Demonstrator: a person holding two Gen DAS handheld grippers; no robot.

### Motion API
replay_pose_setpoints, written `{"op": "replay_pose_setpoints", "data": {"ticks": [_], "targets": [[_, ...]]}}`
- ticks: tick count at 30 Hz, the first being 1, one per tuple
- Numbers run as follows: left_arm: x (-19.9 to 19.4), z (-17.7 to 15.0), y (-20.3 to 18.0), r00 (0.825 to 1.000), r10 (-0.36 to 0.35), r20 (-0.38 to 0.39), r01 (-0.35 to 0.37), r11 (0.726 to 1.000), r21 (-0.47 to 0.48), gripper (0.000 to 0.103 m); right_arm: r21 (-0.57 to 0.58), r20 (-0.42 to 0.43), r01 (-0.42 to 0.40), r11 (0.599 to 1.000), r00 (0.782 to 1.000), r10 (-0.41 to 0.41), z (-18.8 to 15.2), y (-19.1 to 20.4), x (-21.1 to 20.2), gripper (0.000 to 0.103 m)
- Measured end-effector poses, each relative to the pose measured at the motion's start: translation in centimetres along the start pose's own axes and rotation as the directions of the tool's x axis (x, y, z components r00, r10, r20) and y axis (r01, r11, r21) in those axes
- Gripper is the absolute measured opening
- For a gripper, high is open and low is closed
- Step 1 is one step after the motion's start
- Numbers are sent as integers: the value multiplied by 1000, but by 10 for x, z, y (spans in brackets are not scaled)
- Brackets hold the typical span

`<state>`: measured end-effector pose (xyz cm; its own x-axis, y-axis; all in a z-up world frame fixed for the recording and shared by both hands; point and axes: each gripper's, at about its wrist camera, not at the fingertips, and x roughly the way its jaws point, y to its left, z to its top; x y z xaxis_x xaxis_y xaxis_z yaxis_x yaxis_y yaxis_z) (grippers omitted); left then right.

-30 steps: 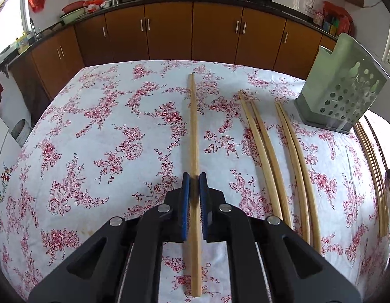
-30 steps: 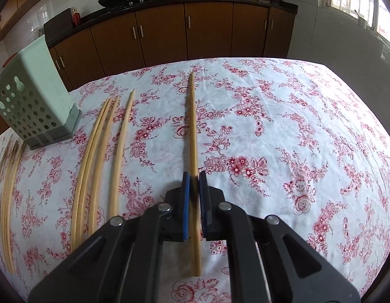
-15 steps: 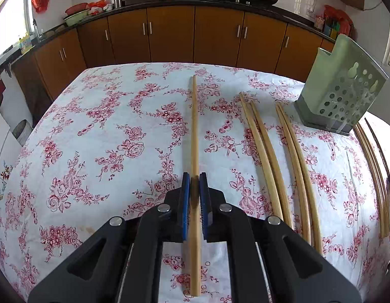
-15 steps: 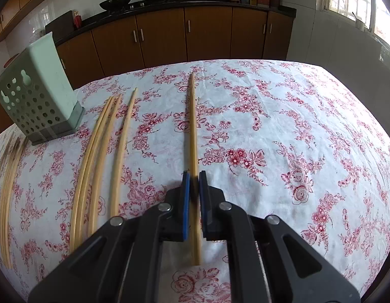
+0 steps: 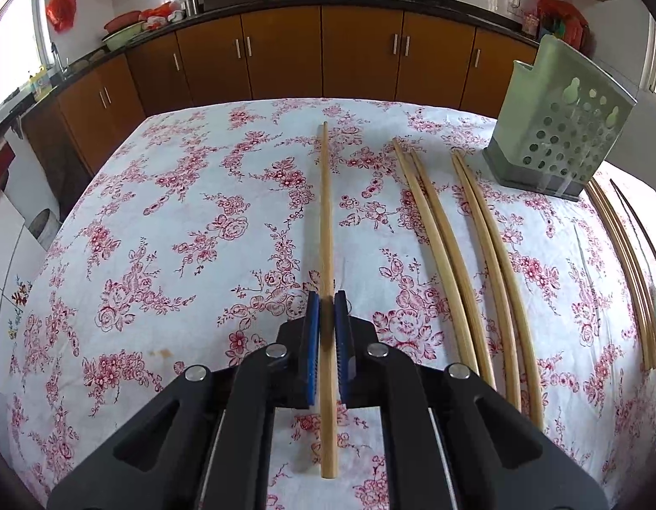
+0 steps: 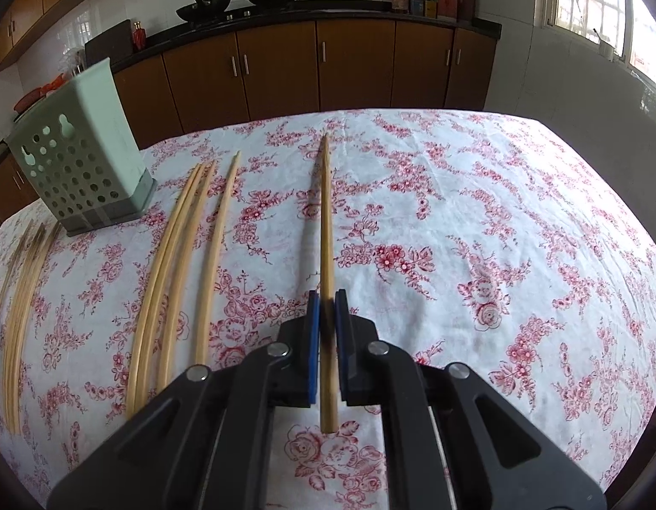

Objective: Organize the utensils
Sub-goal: 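Lift the left gripper's chopstick upright while the right gripper lifts its chopstick too, then lower the left gripper's chopstick into the green holder while the right gripper inserts its own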

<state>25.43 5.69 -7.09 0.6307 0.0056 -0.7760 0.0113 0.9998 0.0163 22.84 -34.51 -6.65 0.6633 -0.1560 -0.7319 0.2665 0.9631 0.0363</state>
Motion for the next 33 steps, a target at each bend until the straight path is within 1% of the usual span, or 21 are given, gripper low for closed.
{"op": "replay_pose_setpoints", "data": {"ticks": [4, 7, 12, 17, 21, 25, 33], "targets": [[-23, 2, 4, 999, -24, 43, 25, 1000, -13, 7, 0, 80, -15, 1000, 997, 15, 9, -4, -30, 8], [-42, 8, 7, 995, -39, 91, 41, 999, -25, 7, 11, 141, -25, 1000, 990, 23, 15, -8, -50, 8], [-74, 23, 11, 980, -53, 190, 64, 997, -52, 7, 46, 232, -47, 998, 972, 35, 26, -18, -75, 8], [-101, 38, 15, 958, -69, 278, 95, 992, -80, 7, 65, 305, -62, 996, 952, 39, 37, -24, -94, 8], [-116, 46, 13, 944, -80, 319, 112, 990, -83, 7, 69, 343, -71, 995, 938, 44, 44, -25, -103, 8], [-124, 53, 11, 935, -81, 345, 114, 991, -76, 7, 58, 367, -77, 995, 929, 51, 51, -23, -109, 8], [-127, 63, 12, 930, -66, 361, 104, 991, -87, 7, 47, 389, -77, 996, 920, 53, 65, -18, -114, 7]]}}
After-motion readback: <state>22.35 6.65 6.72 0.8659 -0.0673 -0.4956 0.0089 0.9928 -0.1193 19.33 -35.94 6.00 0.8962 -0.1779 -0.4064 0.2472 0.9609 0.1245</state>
